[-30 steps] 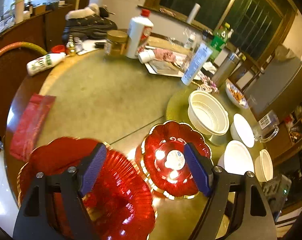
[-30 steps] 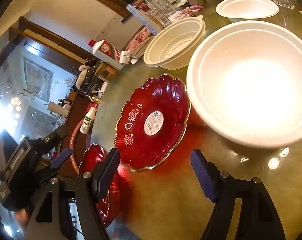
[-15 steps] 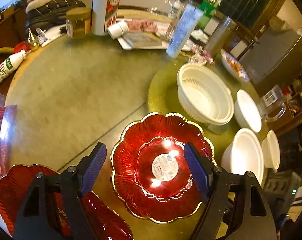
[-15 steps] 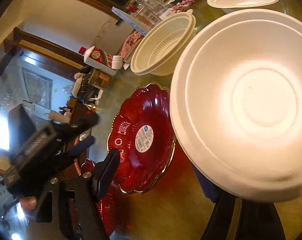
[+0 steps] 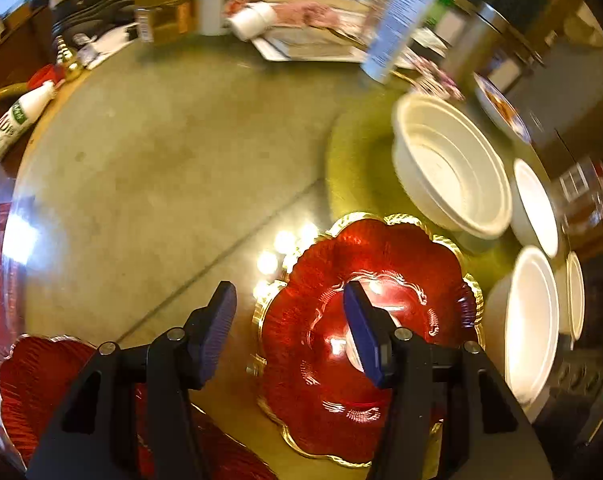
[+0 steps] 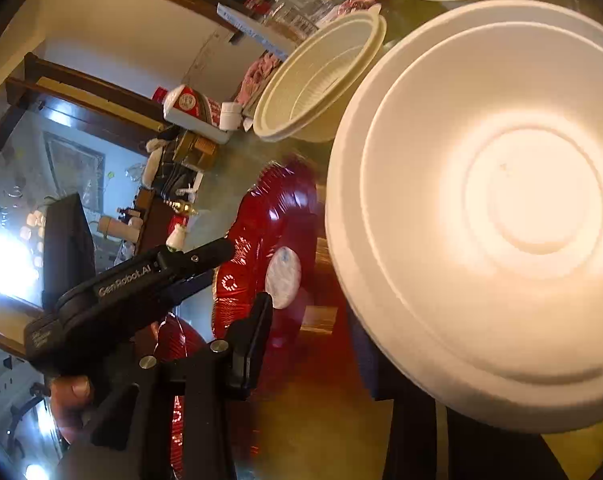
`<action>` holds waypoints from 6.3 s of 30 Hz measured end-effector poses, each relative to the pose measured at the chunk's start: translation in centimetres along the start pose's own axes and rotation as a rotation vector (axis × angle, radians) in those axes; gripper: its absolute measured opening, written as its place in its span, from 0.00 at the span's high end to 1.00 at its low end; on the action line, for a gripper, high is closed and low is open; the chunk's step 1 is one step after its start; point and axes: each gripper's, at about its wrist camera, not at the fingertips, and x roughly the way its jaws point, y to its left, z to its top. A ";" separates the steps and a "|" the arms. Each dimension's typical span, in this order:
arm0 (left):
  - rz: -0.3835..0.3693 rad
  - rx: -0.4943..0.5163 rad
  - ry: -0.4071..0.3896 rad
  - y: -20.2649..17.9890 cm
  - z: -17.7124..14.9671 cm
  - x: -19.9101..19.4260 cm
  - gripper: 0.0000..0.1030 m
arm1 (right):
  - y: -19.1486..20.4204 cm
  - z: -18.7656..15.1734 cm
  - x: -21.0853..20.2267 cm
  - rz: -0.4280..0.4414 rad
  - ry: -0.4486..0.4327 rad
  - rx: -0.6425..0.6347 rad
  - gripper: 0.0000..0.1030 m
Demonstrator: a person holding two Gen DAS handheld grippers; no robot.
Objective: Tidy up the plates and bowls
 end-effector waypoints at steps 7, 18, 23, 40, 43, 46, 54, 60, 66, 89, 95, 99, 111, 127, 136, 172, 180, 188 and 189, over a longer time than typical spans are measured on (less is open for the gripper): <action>0.009 0.052 0.073 -0.6 -0.1 1.5 0.66 | 0.2 -0.1 0.2 -0.002 0.009 -0.017 0.70; 0.085 0.095 -0.006 -1.4 -1.3 -1.6 0.86 | 0.3 0.0 0.1 -0.080 -0.020 -0.063 0.89; 0.082 0.071 -0.061 -1.1 -2.4 -3.7 0.88 | 1.1 -0.2 -0.5 -0.074 -0.054 -0.107 0.89; 0.004 -0.039 -0.245 1.4 -7.6 -9.9 0.88 | 5.5 -1.5 -3.0 -0.078 -0.168 -0.275 0.90; -0.007 -0.074 -0.268 2.5 -8.6 -10.7 0.88 | 6.4 -2.5 -3.2 -0.077 -0.161 -0.308 0.90; -0.016 -0.090 -0.304 3.4 -9.8 -11.7 0.88 | 7.2 -3.3 -3.3 -0.077 -0.154 -0.335 0.90; -0.024 -0.143 -0.376 5.9 -12.9 -13.9 0.88 | 10.6 -6.0 -4.4 -0.085 -0.168 -0.432 0.90; -0.029 -0.164 -0.400 7.0 -14.7 -14.7 0.88 | 11.8 -7.8 -4.8 -0.088 -0.162 -0.473 0.90; -0.027 -0.186 -0.411 8.0 -16.2 -14.8 0.88 | 12.7 -9.2 -5.1 -0.100 -0.157 -0.510 0.90; 0.021 -0.261 -0.438 12.6 -18.5 -15.3 0.88 | 16.3 -11.9 -2.0 -0.102 -0.109 -0.602 0.90; 0.044 -0.268 -0.430 12.9 -18.3 -14.5 0.88 | 16.6 -12.1 -1.2 -0.113 -0.109 -0.617 0.90; 0.065 -0.268 -0.404 13.1 -17.9 -13.4 0.88 | 16.2 -11.9 -0.3 -0.121 -0.097 -0.616 0.90; 0.110 -0.273 -0.372 13.1 -17.4 -11.6 0.88 | 15.4 -11.2 2.2 -0.135 -0.049 -0.605 0.90; 0.163 -0.252 -0.336 12.9 -16.4 -10.4 0.87 | 15.6 -10.9 3.9 -0.202 -0.007 -0.615 0.89; 0.168 -0.257 -0.325 13.1 -16.3 -10.1 0.87 | 15.7 -11.0 4.3 -0.221 0.006 -0.620 0.89; 0.068 -0.302 -0.536 10.8 -17.6 -16.0 0.20 | 15.5 -11.1 -0.5 -0.180 -0.079 -0.618 0.27; -0.075 -0.066 -0.458 3.0 -16.4 -14.5 0.20 | 10.6 -8.3 -6.3 -0.169 -0.125 -0.473 0.19; -0.197 0.000 -0.333 -4.6 -13.3 -11.2 0.20 | 2.9 -3.5 -13.4 -0.185 -0.204 -0.283 0.19; -0.209 -0.001 -0.317 -5.5 -12.9 -10.7 0.20 | 1.9 -2.6 -14.3 -0.195 -0.225 -0.255 0.19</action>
